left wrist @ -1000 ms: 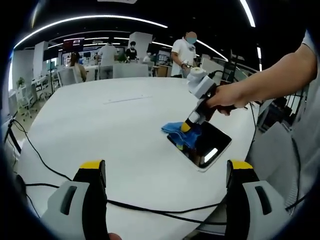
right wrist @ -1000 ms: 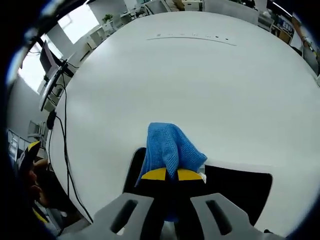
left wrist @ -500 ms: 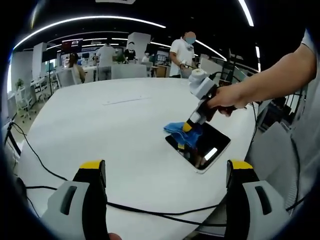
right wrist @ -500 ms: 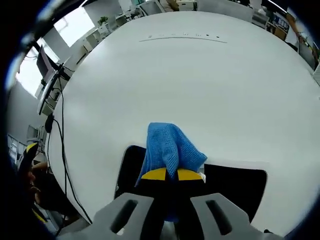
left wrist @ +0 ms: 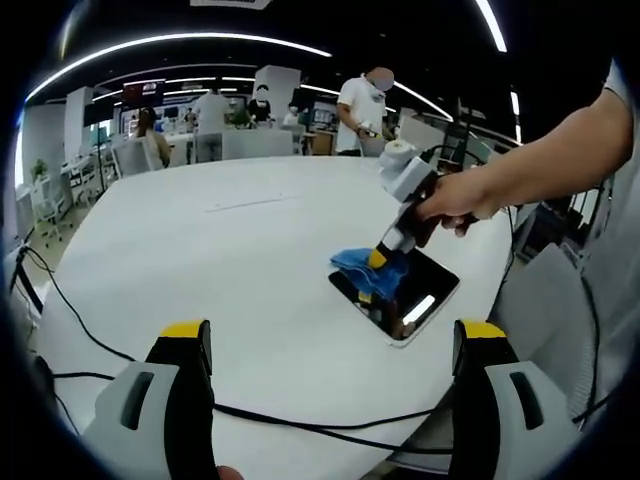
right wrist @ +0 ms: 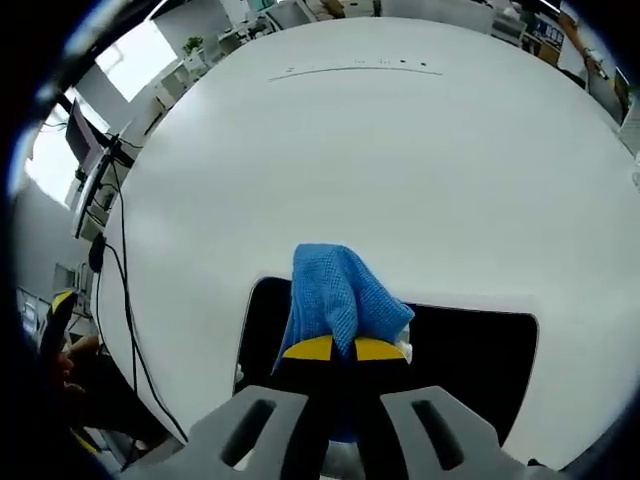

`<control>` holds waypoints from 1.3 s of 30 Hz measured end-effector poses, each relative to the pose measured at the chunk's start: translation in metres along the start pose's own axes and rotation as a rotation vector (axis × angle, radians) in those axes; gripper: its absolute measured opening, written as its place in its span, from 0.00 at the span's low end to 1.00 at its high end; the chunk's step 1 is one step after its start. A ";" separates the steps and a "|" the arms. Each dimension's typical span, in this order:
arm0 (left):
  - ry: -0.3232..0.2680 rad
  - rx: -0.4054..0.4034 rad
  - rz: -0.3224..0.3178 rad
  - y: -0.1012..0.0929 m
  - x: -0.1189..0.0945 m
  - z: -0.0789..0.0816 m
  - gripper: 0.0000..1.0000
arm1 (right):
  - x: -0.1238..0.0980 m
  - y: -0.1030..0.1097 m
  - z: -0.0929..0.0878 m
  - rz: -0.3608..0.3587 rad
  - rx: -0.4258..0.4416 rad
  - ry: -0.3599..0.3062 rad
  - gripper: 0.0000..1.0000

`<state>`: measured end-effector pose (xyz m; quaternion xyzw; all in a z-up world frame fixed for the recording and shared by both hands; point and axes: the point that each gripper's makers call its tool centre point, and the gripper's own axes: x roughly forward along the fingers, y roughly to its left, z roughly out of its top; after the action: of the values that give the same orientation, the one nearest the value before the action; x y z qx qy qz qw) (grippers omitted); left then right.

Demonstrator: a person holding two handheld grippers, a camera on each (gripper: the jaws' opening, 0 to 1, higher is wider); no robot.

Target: Wipe the mirror surface with the cleaning cloth until all visible marks leave the cleaned area.

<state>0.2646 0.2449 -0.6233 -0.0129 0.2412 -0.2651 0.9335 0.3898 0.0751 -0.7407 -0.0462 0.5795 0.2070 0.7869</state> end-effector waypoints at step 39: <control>-0.008 -0.007 -0.008 -0.033 0.014 -0.002 0.99 | -0.027 0.031 -0.084 0.038 0.050 0.033 0.00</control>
<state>0.2577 0.2103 -0.6263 -0.0182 0.2381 -0.2680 0.9334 0.2965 0.0702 -0.7375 -0.0188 0.5983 0.2066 0.7740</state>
